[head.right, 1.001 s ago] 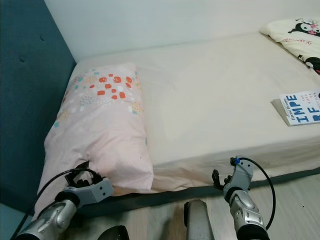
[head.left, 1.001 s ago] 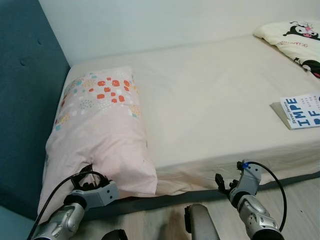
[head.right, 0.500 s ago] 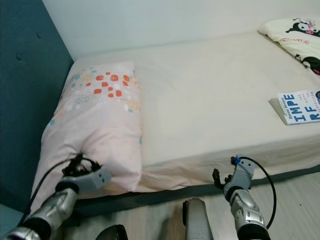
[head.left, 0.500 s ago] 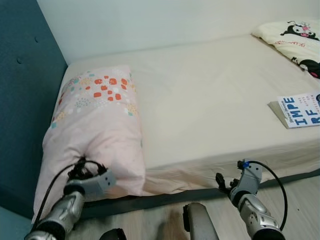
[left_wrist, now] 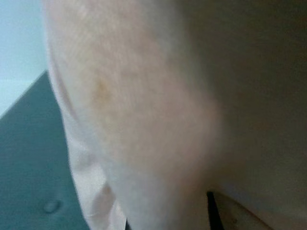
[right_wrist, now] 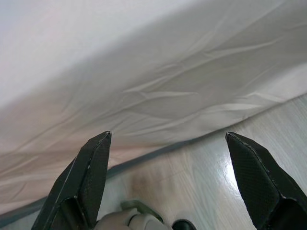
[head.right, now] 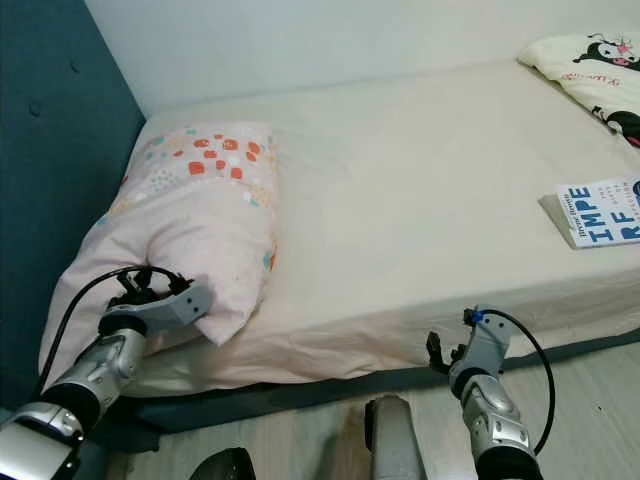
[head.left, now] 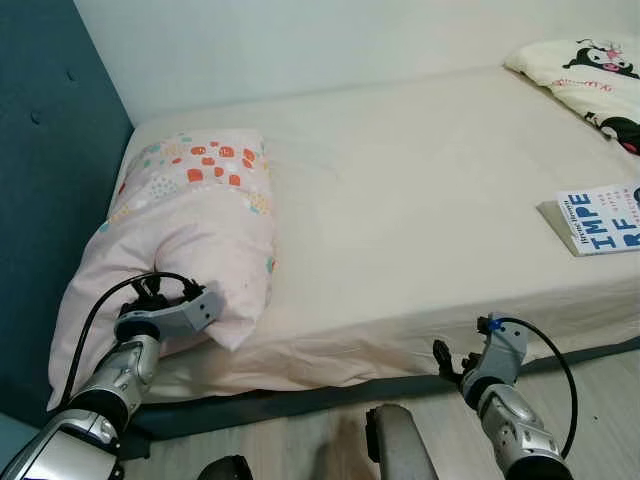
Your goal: Clean up the room
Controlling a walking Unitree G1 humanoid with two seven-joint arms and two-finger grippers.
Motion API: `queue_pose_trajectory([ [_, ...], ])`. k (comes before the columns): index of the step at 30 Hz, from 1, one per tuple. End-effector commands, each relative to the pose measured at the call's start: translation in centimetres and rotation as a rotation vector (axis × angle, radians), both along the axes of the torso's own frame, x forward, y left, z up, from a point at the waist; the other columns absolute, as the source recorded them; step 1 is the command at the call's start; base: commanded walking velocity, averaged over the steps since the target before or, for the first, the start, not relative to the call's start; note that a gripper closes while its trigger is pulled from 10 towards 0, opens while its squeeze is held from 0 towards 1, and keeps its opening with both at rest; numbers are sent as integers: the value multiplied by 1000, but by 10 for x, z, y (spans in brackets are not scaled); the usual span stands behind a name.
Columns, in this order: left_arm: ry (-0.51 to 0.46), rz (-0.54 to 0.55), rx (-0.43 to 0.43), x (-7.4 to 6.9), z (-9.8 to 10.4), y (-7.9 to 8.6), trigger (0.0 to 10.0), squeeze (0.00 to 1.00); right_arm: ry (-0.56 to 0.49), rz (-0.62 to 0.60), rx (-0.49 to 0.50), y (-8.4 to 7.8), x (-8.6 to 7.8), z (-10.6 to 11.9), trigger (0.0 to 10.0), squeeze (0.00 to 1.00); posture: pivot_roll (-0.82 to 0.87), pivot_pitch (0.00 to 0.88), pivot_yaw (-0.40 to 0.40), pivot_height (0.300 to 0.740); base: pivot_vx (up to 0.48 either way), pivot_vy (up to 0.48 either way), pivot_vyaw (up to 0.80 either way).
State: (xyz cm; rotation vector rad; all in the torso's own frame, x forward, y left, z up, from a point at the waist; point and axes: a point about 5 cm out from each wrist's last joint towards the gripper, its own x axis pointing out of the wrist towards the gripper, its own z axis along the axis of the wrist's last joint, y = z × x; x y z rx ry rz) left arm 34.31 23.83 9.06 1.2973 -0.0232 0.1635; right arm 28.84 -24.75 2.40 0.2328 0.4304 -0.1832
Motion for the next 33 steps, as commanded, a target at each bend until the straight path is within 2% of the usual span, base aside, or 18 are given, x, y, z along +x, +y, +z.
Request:
queue_pose_trajectory([
  [1, -124, 47, 33, 13, 36, 19, 0, 0, 9, -10, 11, -1, -3, -2, 10000, 0, -136, 157, 77, 576, 0, 0, 0],
  [2, -124, 47, 33, 13, 36, 19, 0, 0, 9, -10, 11, -1, -3, -2, 10000, 0, -136, 157, 77, 576, 0, 0, 0],
  [4, -181, 50, 45, 19, 53, 23, 0, 0, 7, -11, 10, -2, -2, -1, 10000, 0, -129, 156, 75, 576, 0, 0, 0],
  [6, -197, 50, 51, 20, 58, 23, 0, 0, 7, -11, 9, -2, -2, -1, 10000, 0, -129, 156, 75, 576, 0, 0, 0],
  [8, -244, 48, 28, 23, 69, 24, 0, 0, 7, -10, 11, -1, -1, -1, 10000, 0, -121, 156, 74, 576, 0, 0, 0],
  [10, -264, 26, -23, 25, 70, 16, 0, 0, 8, -5, 14, 2, -1, -1, 10000, 0, -117, 156, 75, 576, 0, 0, 0],
  [12, -263, 19, -38, 25, 68, 13, 0, 0, 9, -4, 15, 2, -1, -2, 10000, 0, -117, 156, 75, 576, 0, 0, 0],
  [14, -213, -16, -90, 22, 49, -3, 0, 0, 10, -3, 18, 4, -1, -2, 10000, 0, -122, 161, 78, 576, 0, 0, 0],
  [15, -213, -16, -90, 22, 49, -3, 0, 0, 10, -3, 18, 4, -1, -2, 10000, 0, -122, 161, 78, 576, 0, 0, 0],
  [16, -170, -26, -119, 18, 34, -11, 0, 0, 10, -3, 20, 4, -1, -3, 10000, 0, -125, 162, 78, 576, 0, 0, 0],
  [17, -170, -26, -119, 18, 34, -11, 0, 0, 10, -3, 20, 4, -1, -3, 10000, 0, -125, 162, 78, 576, 0, 0, 0],
  [19, -76, -19, -166, 8, 7, -21, 0, 0, 10, -4, 20, 4, -3, -3, 10000, 0, -133, 172, 78, 576, 0, 0, 0],
  [20, -76, -19, -166, 8, 7, -21, 0, 0, 10, -4, 20, 4, -3, -3, 10000, 0, -133, 172, 78, 576, 0, 0, 0],
  [21, -10, -10, -188, 1, -8, -24, 0, 0, 11, -5, 19, 3, -5, -3, 10000, 0, -138, 184, 77, 576, 0, 0, 0],
  [24, 40, 6, -224, -3, -18, -27, 0, 0, 13, -5, 17, 3, -7, -4, 10000, 0, -147, 196, 79, 576, 0, 0, 0],
  [25, 72, 7, -266, -3, -22, -32, 0, 0, 13, -7, 17, 2, -10, -4, 10000, 0, -152, 212, 82, 576, 0, 0, 0],
  [29, 61, 3, -311, 3, -15, -36, 0, 0, 7, -10, 17, 2, -18, -5, 10000, 0, -170, 249, 89, 576, 0, 0, 0],
  [33, -67, -9, -294, 30, 32, -36, 0, 0, -43, -19, 39, 6, -35, 3, 10000, 0, -204, 329, 97, 576, 0, 0, 0],
])
